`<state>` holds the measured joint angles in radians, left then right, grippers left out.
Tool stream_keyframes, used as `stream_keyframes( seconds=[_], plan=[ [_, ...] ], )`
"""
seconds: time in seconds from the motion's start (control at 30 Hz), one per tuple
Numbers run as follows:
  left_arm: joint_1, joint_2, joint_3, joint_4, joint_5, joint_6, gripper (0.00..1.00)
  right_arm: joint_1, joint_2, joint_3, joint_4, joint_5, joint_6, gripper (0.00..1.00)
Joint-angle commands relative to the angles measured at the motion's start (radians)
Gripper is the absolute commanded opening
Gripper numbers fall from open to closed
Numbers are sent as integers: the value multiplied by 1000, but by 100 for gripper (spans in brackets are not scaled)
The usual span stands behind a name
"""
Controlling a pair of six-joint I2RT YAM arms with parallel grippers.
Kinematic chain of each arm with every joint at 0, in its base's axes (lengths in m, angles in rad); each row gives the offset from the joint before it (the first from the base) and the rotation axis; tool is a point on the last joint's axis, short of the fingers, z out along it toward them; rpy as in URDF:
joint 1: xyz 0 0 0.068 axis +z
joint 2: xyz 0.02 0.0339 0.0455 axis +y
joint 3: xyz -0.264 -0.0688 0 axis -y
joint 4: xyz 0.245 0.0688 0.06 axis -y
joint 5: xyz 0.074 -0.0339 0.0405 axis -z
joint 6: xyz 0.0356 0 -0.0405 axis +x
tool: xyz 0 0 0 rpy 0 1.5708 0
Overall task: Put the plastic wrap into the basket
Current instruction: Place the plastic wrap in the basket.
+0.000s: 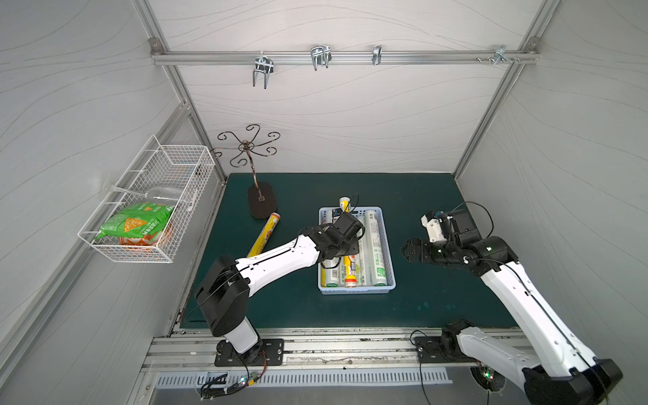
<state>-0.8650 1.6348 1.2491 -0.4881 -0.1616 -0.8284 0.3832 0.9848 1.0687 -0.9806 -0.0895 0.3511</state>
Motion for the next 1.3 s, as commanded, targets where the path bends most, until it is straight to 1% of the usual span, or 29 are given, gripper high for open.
stream_keyframes(
  seconds=[0.0, 0.17, 0.73, 0.9, 0.97, 1.1, 1.27],
  plan=[
    [-5, 23, 55, 67, 8, -13, 36, -6, -19, -13, -10, 19, 3, 99],
    [-5, 60, 66, 82, 33, -14, 37, -10, -21, -22, -4, 17, 3, 99],
    [-5, 242, 191, 64, 74, 10, 40, -17, -1, -29, 2, 5, -3, 99],
    [-5, 296, 224, 50, 96, 17, 43, -17, 3, -30, 2, 7, -8, 99],
    [-5, 306, 234, 41, 93, 21, 47, -18, 4, -29, 2, 8, -10, 99],
    [-5, 305, 240, 22, 77, 32, 62, -22, 7, -30, 4, 9, -15, 99],
    [-5, 267, 243, -29, 25, 55, 72, -26, 13, -29, 3, 5, -16, 99]
  ],
)
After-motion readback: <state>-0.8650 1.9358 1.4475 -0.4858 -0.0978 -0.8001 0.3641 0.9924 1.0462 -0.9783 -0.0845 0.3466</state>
